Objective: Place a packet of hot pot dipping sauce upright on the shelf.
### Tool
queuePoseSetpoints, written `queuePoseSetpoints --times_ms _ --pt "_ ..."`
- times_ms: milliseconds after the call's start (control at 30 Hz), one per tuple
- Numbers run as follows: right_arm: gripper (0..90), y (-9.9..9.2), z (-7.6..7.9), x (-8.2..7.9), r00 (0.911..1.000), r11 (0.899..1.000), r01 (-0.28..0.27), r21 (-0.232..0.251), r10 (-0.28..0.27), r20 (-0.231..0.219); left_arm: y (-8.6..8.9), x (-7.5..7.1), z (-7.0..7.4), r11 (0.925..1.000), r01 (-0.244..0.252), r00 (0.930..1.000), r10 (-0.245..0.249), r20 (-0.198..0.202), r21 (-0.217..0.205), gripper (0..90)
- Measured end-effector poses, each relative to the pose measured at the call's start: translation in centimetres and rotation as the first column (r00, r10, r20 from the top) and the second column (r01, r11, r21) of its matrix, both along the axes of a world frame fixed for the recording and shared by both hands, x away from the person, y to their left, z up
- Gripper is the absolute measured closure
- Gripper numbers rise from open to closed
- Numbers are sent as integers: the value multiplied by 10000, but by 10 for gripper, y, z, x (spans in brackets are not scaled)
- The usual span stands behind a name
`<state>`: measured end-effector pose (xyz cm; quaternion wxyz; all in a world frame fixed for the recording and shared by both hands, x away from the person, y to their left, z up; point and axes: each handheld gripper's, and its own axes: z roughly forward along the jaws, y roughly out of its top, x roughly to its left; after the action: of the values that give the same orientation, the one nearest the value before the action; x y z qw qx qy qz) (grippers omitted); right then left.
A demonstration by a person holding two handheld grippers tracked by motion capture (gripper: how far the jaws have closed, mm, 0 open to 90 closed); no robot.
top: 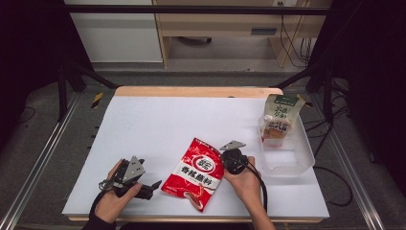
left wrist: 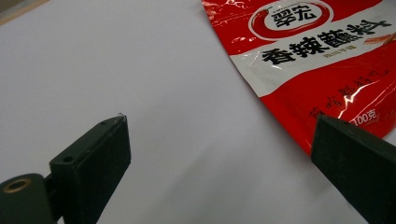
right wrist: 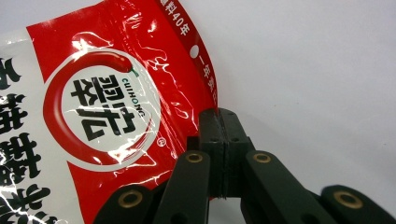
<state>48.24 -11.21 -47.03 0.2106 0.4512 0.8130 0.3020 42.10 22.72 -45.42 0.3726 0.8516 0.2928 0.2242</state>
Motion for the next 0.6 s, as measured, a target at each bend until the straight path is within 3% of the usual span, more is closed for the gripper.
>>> queuePoseSetpoints --times_ms 200,367,600 --pt "900 -1 7 -2 9999 9998 -123 148 123 44 0 0 0 9999 38 10000 -38 -6 129 51" --pt "900 -2 17 -4 9984 9979 -335 548 309 472 0 1 0 9999 38 10000 -37 -15 165 51" --pt "900 1 36 -10 9894 9898 -1054 958 947 1104 0 1 -1 10000 -27 10000 27 -8 88 53"
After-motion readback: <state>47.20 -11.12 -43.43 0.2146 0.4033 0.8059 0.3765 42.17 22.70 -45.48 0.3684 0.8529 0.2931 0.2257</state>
